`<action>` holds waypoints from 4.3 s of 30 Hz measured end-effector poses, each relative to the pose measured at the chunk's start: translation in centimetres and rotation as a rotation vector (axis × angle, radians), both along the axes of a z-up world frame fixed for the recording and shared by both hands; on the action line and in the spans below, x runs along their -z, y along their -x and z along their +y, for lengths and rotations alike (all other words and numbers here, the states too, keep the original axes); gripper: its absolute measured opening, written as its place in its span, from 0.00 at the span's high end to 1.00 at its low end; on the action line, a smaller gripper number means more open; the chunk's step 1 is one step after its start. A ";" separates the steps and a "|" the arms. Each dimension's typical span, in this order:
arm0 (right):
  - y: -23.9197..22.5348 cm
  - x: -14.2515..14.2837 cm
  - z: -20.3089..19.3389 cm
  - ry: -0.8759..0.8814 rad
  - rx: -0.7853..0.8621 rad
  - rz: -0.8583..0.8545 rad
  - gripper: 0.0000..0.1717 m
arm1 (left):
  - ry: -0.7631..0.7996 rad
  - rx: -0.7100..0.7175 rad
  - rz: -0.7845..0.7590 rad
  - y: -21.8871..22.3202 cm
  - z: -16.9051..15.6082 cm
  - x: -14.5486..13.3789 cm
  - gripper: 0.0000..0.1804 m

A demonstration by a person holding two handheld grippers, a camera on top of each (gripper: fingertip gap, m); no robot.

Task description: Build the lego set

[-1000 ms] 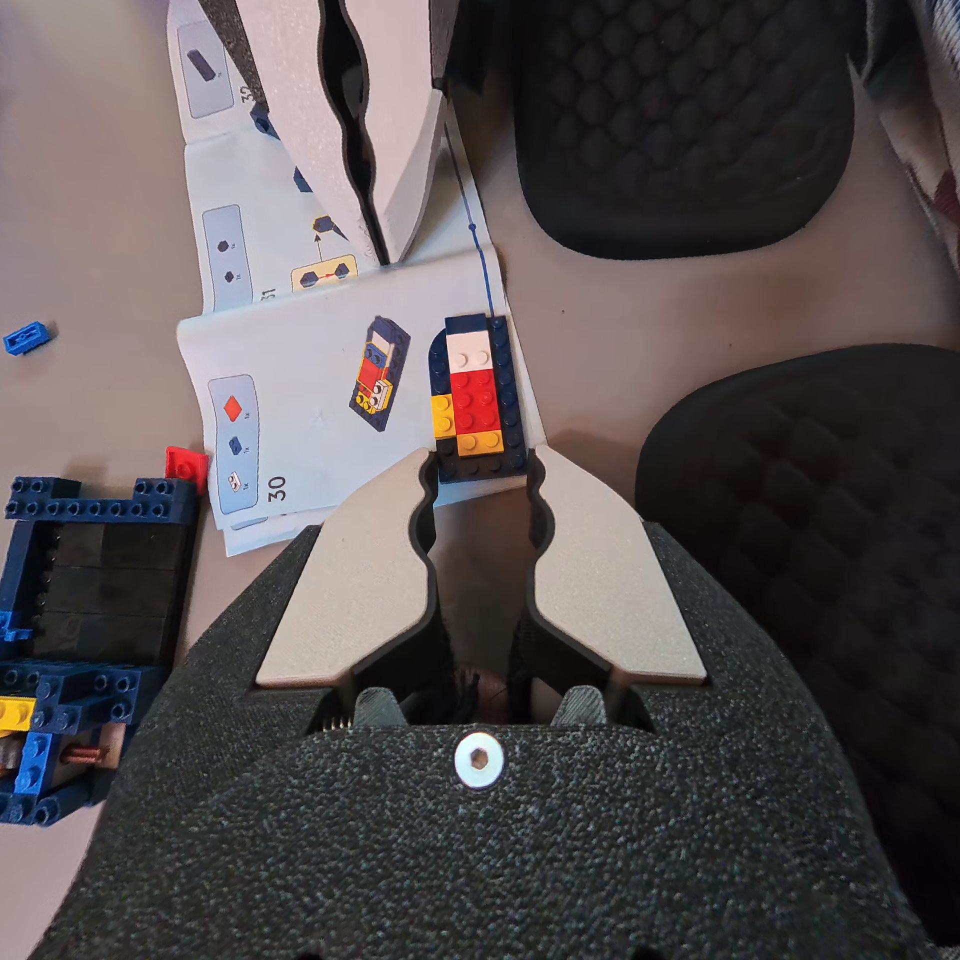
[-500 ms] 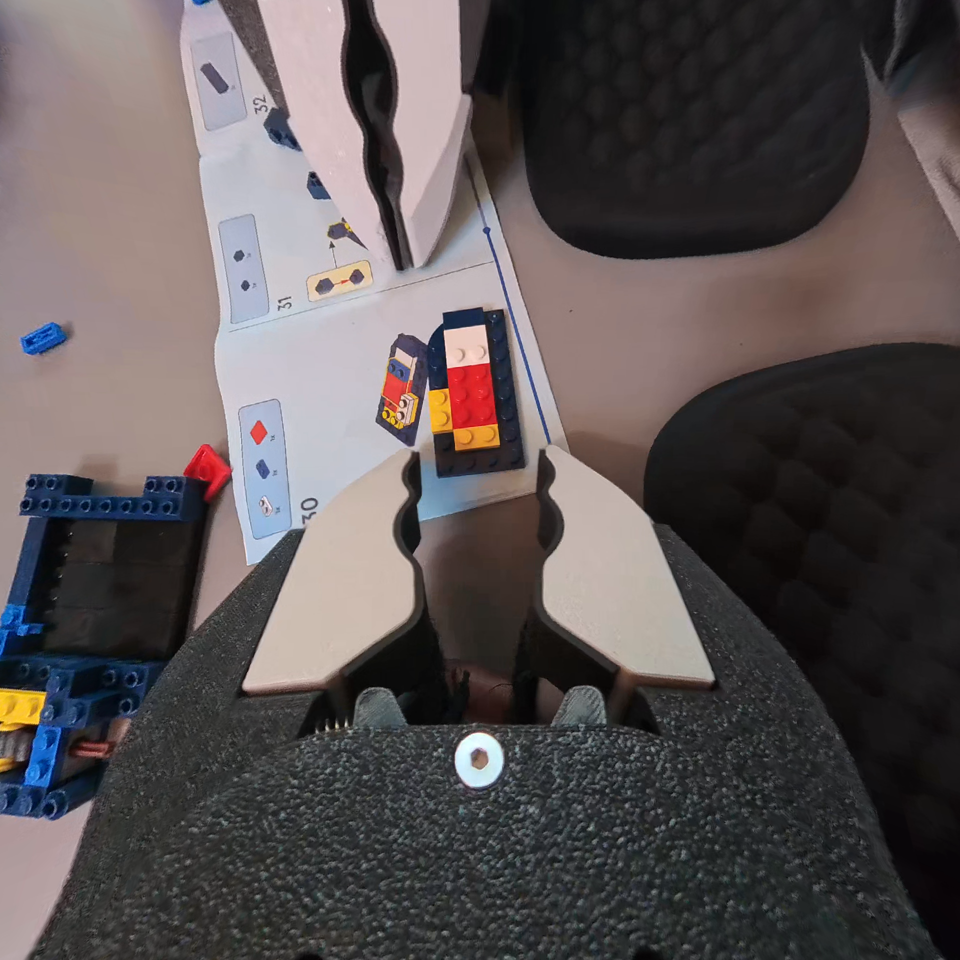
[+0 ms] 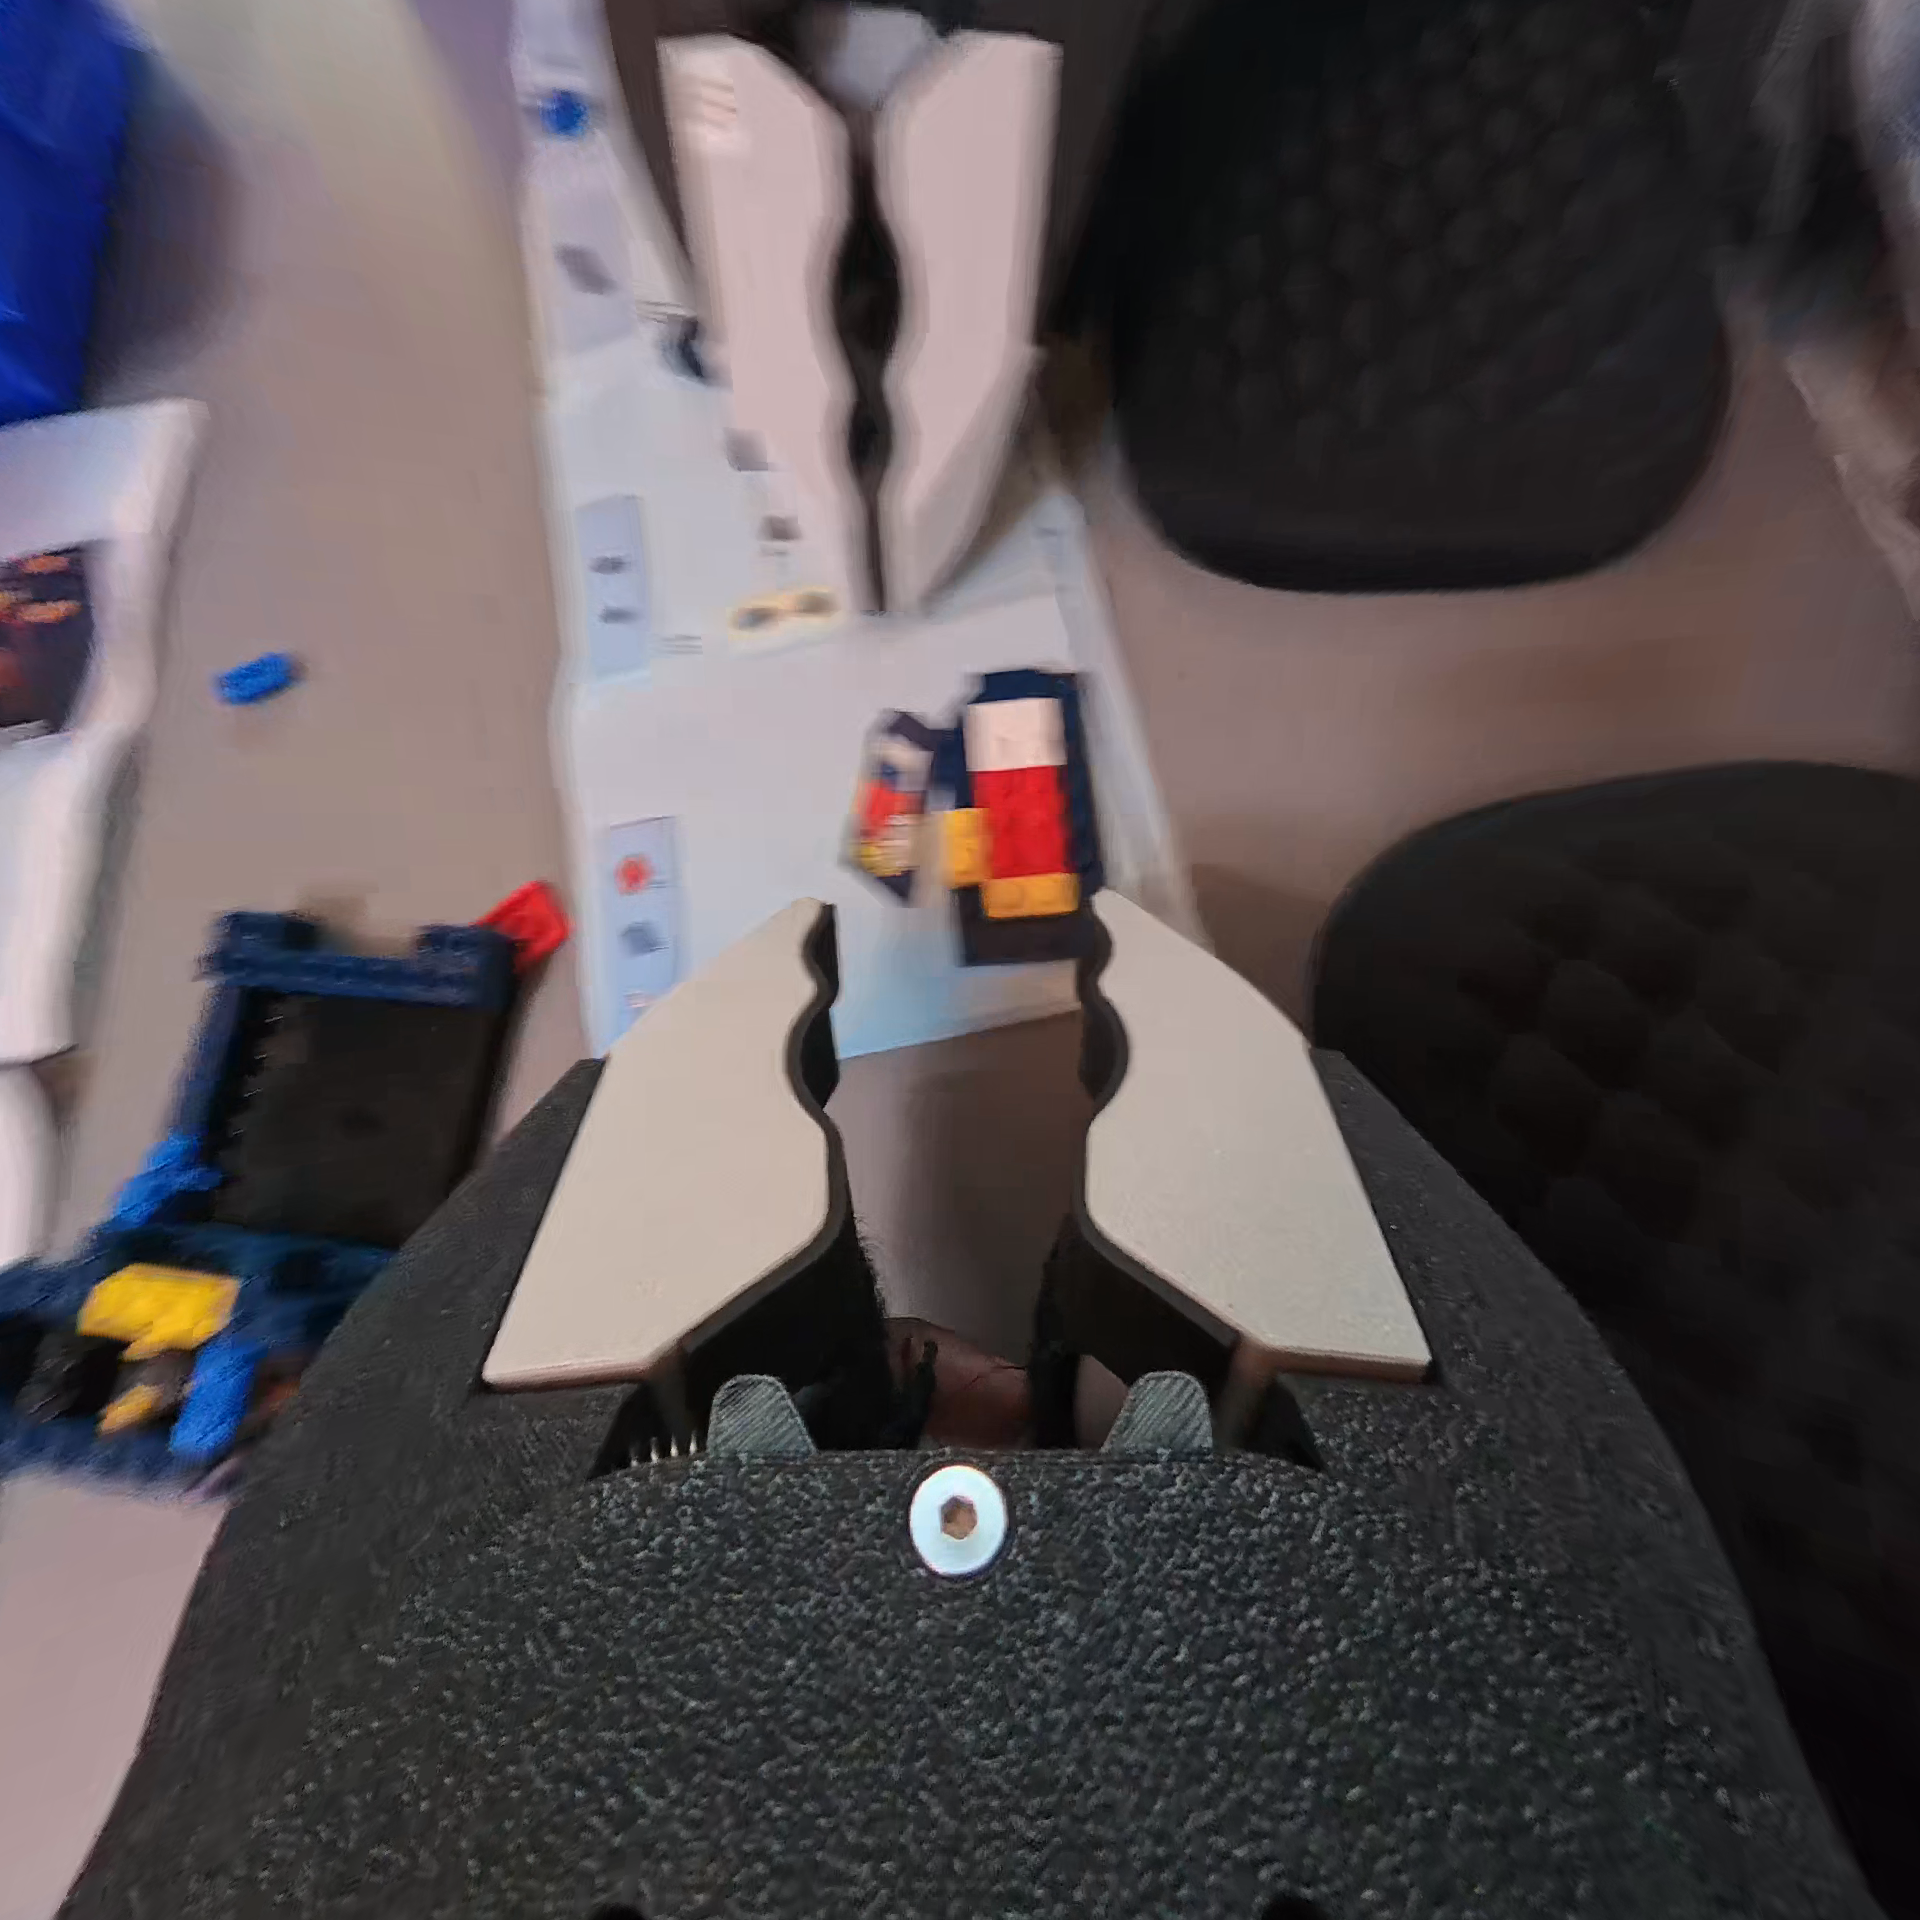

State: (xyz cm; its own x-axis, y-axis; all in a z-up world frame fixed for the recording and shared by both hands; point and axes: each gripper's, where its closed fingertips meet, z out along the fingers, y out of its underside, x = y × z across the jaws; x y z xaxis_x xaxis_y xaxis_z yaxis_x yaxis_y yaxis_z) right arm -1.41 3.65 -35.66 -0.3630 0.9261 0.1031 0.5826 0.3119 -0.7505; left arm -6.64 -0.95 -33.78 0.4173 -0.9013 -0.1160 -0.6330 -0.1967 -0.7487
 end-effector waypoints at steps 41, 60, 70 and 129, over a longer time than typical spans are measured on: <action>-0.5 -9.4 1.2 0.469 0.049 0.491 0.90 | -0.012 -0.178 0.041 1.9 2.3 1.7 0.91; 0.5 -4.9 -0.5 0.337 -0.001 0.249 0.92 | -0.005 -0.176 0.034 1.8 2.2 1.8 0.92; 0.6 -4.1 -1.0 0.298 -0.025 0.199 0.93 | -0.001 -0.176 0.031 1.8 2.2 1.8 0.92; 0.3 -0.3 -4.2 -0.037 -0.192 0.020 0.86 | 0.066 -0.011 0.050 0.7 -0.5 1.6 0.76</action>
State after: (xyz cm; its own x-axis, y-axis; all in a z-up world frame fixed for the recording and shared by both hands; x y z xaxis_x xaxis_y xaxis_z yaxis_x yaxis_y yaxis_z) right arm -1.75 -0.59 -35.40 -0.5301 0.8355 0.1449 0.4947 0.4435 -0.7474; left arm -7.31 -1.46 -35.36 0.4222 -0.9032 -0.0774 -0.6671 -0.2518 -0.7012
